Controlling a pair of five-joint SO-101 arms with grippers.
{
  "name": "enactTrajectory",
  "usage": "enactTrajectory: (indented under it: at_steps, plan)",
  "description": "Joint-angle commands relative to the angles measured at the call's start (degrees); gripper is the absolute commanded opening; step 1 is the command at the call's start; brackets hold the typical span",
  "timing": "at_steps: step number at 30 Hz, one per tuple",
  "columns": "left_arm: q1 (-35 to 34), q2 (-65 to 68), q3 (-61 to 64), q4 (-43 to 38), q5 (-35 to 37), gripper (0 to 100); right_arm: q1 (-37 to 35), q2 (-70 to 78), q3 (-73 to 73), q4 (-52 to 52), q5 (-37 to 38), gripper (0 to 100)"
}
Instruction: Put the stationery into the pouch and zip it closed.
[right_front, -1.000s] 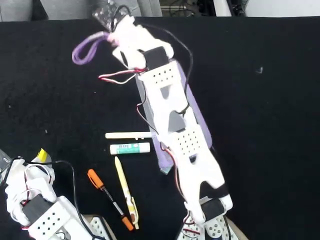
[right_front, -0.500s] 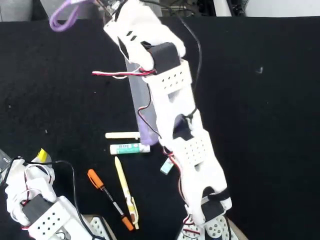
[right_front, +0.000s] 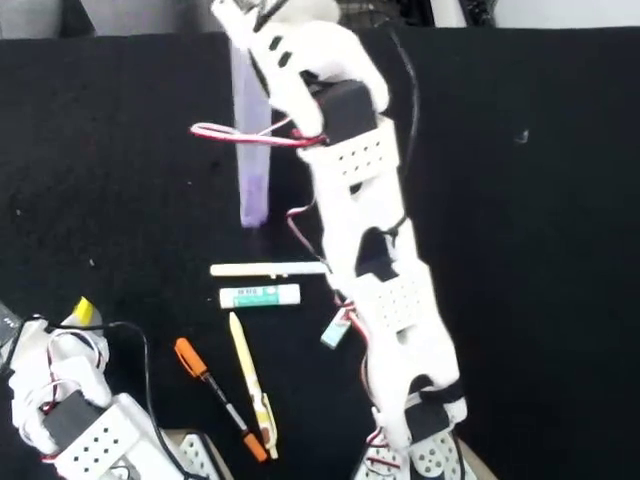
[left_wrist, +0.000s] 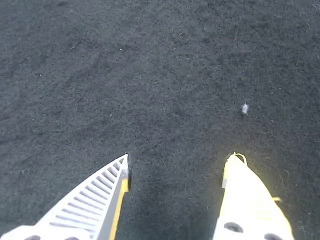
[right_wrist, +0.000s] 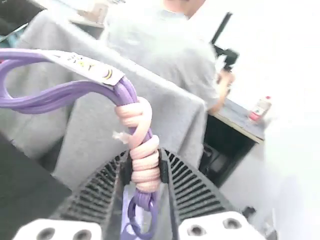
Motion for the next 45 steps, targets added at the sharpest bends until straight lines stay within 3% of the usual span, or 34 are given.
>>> enactTrajectory:
  at_steps: [1,10,22,28,35,45]
  plan:
    - [-0.1,-0.3,1.2,-0.7,0.5,30,0.6,-5.0,0.2,-1.0,0.1,1.1]
    - [-0.3,-0.3,1.2,-0.7,0.5,30,-1.3,-5.0,-5.4,22.4,0.1,1.1]
    - [-0.3,-0.3,1.2,-0.7,0.4,30,2.6,-12.6,-5.2,49.2,0.0,1.1]
    - [-0.3,-0.3,1.2,-0.7,0.4,30,11.7,-15.3,-5.1,49.8,-5.4,1.1]
    - [-0.3,-0.3,1.2,-0.7,0.4,30,19.5,-20.8,-1.2,50.0,-6.0,1.1]
    - [-0.3,-0.3,1.2,-0.7,0.4,30,19.6,-48.8,42.4,49.1,-6.0,1.1]
